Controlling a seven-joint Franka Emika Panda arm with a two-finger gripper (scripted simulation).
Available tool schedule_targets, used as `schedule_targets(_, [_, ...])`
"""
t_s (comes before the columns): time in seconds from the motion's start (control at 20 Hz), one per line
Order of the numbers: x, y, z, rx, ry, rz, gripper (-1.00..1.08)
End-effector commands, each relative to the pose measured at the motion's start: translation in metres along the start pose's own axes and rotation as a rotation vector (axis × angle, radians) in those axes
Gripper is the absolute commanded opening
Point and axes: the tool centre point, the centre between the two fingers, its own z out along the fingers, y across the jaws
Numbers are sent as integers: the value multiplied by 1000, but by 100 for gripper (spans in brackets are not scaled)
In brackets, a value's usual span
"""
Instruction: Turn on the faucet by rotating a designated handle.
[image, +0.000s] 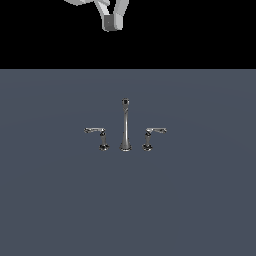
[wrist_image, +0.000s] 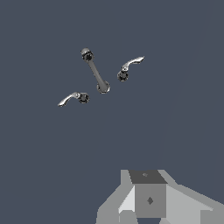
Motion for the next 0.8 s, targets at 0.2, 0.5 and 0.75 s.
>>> schedule_targets(0.2, [36, -13, 44, 0, 2, 170, -100])
schedule_targets(0.5, [71, -20, 83, 0, 4, 322, -100])
schedule_targets(0.75, [101, -20, 116, -2, 5, 449, -100])
